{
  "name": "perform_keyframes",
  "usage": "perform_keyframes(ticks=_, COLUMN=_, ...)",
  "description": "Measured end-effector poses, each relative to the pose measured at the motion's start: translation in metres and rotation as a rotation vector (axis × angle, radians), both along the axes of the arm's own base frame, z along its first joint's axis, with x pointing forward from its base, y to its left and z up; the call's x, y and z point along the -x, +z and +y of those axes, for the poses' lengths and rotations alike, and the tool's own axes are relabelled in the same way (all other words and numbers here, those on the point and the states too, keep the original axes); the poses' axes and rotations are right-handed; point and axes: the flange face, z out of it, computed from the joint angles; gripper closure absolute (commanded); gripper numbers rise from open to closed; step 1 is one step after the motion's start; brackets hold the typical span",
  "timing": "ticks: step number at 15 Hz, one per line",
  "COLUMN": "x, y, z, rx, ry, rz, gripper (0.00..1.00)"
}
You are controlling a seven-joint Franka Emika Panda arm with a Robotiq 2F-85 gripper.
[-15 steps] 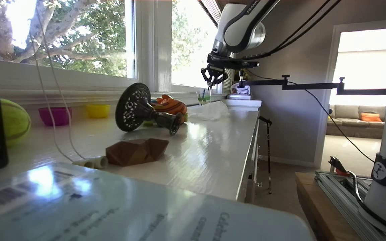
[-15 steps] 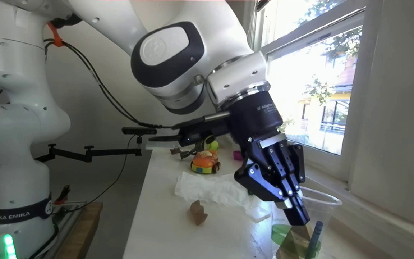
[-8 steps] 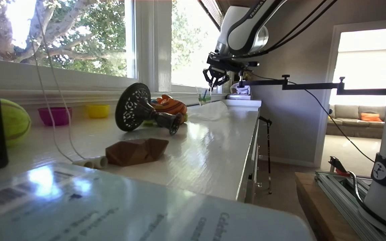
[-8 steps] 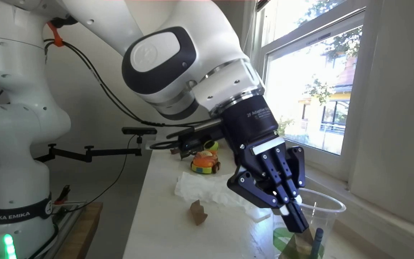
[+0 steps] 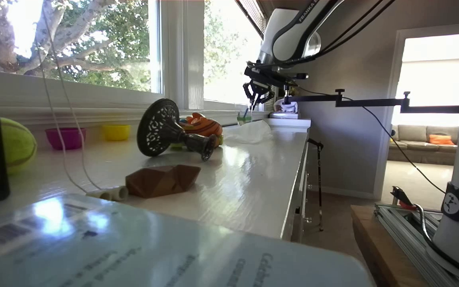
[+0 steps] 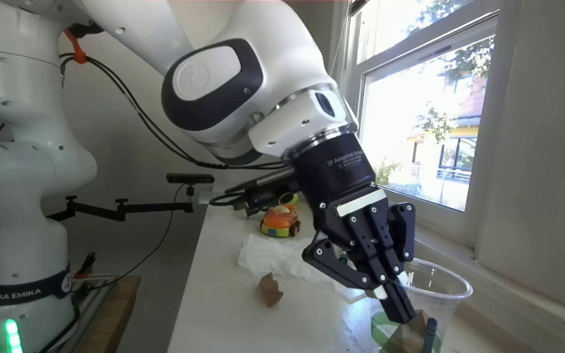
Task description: Move the clear cup to the right.
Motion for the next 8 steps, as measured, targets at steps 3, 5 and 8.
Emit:
perform_keyframes(ticks=3, x=-0.0011, y=0.0009, z=0.0014, rx=-0.005, ry=-0.010, rz=-0.012, gripper=0.99)
perform_keyframes(ticks=5, x=-0.0022, y=0.0012, z=0.0034, rx=-0.005, ry=-0.007, rz=-0.017, gripper=0.99)
perform_keyframes(ticks=8, x=-0.0032, y=0.0002, z=0.0068, rx=-0.004, ry=0.000, rz=-0.019, gripper=0.99)
